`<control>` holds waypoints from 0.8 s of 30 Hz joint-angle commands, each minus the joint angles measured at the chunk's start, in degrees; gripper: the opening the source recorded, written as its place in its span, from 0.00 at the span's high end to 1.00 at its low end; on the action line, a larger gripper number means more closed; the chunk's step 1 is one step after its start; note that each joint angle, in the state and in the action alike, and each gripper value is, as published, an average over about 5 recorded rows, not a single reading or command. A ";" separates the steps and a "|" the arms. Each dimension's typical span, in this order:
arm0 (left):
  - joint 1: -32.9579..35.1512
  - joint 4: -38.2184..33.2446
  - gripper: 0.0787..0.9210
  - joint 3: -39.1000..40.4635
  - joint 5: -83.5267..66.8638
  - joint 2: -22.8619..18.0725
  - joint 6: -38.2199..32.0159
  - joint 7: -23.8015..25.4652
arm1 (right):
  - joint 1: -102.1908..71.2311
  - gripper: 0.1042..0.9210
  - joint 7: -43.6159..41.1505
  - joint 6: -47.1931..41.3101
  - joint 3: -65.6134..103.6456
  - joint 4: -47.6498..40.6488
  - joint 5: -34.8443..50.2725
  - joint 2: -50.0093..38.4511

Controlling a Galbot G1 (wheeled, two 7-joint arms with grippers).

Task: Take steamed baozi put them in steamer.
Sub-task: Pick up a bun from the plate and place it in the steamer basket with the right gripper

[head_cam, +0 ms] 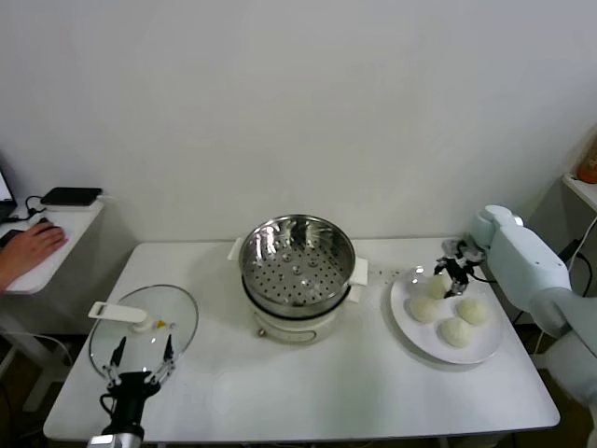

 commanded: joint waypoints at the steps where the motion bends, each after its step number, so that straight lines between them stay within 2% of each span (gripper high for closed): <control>1: 0.14 -0.10 0.12 -0.10 0.04 -0.03 0.05 0.14 | 5.63 0.29 -0.59 1.33 -8.51 8.72 7.04 -3.04; 8: 0.65 -0.30 0.12 0.05 0.35 -0.09 -0.15 0.60 | 15.76 0.30 -1.34 2.22 -20.80 22.11 13.53 -6.57; 14: 0.69 -1.06 0.12 0.67 1.30 -0.32 0.13 0.69 | 23.18 0.29 -1.90 2.45 -27.15 31.71 17.75 -6.13; 19: 0.66 -2.17 0.12 1.13 1.51 -0.63 0.67 0.94 | 28.72 0.29 -1.76 3.13 -31.05 35.43 20.30 -2.74; 24: 0.49 -2.55 0.12 1.14 1.43 -0.60 1.04 0.86 | 31.55 0.29 -1.39 4.78 -32.77 35.06 19.95 3.16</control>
